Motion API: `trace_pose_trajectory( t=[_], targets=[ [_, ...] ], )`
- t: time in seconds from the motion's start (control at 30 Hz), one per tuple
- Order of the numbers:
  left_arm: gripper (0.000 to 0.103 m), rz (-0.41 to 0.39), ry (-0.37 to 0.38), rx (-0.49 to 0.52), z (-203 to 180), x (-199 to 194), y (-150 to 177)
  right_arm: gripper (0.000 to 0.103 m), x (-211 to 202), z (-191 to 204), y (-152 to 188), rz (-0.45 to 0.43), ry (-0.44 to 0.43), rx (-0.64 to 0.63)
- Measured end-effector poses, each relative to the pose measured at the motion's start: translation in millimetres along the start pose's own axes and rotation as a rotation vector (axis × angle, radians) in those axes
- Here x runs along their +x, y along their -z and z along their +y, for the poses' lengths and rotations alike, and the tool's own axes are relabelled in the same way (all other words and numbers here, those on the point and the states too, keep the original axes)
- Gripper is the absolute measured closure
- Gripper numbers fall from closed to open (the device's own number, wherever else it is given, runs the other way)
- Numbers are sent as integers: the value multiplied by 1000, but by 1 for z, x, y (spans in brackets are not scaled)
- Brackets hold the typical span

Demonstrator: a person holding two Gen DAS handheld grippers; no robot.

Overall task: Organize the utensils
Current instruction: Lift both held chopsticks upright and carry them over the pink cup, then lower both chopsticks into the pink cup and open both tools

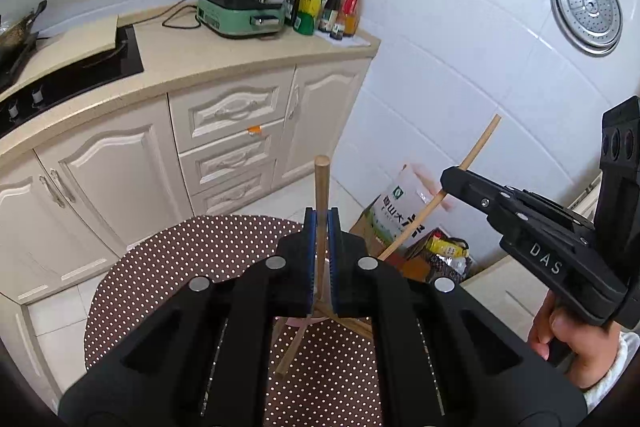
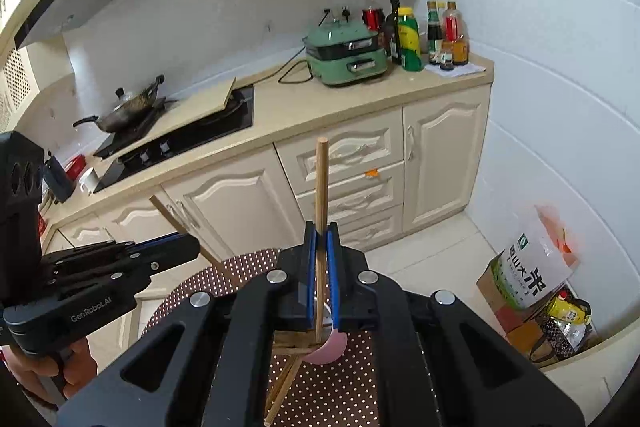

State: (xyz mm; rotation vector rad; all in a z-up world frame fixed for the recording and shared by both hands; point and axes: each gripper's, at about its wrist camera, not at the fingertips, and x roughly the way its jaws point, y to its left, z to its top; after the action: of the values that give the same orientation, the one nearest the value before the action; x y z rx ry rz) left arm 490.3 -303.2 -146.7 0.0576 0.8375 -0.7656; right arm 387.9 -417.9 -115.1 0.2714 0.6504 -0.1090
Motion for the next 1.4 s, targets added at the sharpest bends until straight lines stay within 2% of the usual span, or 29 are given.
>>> trace_pose_trajectory(
  t=[0.67, 0.9, 1.17, 1.23, 1.27, 1.3, 1.4],
  targets=[
    [97, 162, 10, 15, -1, 38, 21, 99, 47, 8, 36, 180, -20, -7],
    [96, 183, 9, 6, 1, 37, 26, 98, 51, 11, 44, 222, -20, -4],
    [96, 184, -1, 1, 2, 26, 32, 96, 44, 17, 46, 228, -24, 7],
    [89, 181, -3, 1, 3, 22, 33, 95, 41, 20, 46, 226, -28, 9],
    [73, 175, -7, 1, 3, 20, 34, 95, 38, 21, 46, 222, -27, 10],
    [50, 162, -16, 0, 3, 15, 34, 95, 36, 23, 45, 219, -28, 9],
    [49, 117, -28, 10, 2, 2, 33, 92, 28, 26, 45, 206, -27, 10]
  ],
)
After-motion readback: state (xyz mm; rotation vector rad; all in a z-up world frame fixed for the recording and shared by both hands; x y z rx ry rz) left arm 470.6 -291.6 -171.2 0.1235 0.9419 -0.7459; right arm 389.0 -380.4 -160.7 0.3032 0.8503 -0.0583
